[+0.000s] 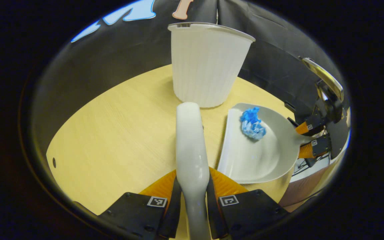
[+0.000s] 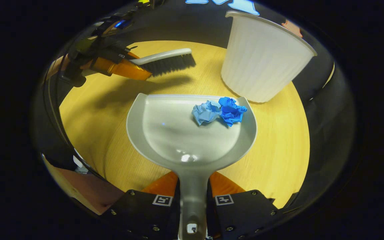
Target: Pick up the small broom and dustpan from the desktop, sweep the trash into the dustpan with the broom, and then empty the trash into the garbage bin.
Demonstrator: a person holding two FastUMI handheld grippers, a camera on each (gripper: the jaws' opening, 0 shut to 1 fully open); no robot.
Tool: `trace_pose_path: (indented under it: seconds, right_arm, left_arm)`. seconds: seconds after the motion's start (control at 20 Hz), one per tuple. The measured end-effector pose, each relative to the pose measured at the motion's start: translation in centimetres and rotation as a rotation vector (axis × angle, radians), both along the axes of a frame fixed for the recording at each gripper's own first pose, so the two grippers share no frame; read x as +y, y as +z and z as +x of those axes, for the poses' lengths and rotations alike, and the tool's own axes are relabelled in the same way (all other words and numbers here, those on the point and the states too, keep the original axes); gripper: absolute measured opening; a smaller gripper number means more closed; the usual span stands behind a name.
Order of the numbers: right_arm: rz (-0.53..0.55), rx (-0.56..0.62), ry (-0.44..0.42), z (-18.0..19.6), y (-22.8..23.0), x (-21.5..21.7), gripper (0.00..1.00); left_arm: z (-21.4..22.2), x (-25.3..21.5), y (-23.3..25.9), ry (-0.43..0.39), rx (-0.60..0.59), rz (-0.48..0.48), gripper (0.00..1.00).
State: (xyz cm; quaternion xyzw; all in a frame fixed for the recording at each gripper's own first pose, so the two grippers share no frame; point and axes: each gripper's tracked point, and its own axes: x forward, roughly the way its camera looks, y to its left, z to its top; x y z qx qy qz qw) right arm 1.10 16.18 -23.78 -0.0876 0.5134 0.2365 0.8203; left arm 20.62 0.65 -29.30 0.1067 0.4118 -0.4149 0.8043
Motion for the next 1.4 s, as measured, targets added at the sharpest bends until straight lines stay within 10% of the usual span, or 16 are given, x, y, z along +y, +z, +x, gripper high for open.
trace_pose_path:
  seconds: [0.45, 1.4]
  right_arm:
    - [0.032, -0.016, -0.093, 0.0, -0.5, 1.6, 0.31]
    - [0.130, -0.043, -0.138, 6.2, 3.6, 1.0, 0.31]
  left_arm:
    - [3.6, 13.8, -2.7, 0.066, -0.038, 0.001, 0.43]
    - [-5.1, 21.1, -15.1, 0.272, -0.051, -0.032, 0.45]
